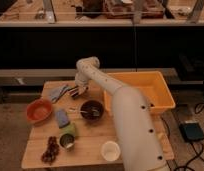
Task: Wipe table surface with eraser
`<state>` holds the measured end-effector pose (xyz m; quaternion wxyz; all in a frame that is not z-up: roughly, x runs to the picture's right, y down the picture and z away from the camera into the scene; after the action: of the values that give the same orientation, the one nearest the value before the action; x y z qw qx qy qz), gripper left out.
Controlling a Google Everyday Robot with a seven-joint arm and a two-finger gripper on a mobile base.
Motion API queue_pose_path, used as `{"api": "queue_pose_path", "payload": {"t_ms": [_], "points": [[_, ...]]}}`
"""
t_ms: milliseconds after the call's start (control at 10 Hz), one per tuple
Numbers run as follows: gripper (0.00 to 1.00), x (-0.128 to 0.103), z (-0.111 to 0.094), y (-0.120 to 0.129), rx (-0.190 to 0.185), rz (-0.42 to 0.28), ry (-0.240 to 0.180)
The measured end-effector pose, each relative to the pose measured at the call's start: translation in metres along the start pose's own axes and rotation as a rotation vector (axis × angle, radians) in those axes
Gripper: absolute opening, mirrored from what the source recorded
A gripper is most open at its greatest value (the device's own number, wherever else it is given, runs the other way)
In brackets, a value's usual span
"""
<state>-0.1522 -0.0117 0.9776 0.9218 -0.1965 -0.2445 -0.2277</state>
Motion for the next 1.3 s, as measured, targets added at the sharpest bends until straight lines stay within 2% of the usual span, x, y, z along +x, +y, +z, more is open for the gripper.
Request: {"api": "queue_pose_path", "payload": {"t_ms": [300, 600, 800, 1000, 1300], "points": [[0.10, -0.030, 0.004, 0.008, 0.001, -0.051, -0.034], [0.10, -0.050, 0.007, 0.034, 0.020, -0.065, -0.050], [0.10, -0.044, 0.010, 0.047, 0.055, -0.048, -0.094], [0.10, -0.037, 0.007, 0.057, 0.070, -0.029, -0.113], [0.10, -0.027, 0.003, 0.064, 0.065, -0.011, -0.101]]}}
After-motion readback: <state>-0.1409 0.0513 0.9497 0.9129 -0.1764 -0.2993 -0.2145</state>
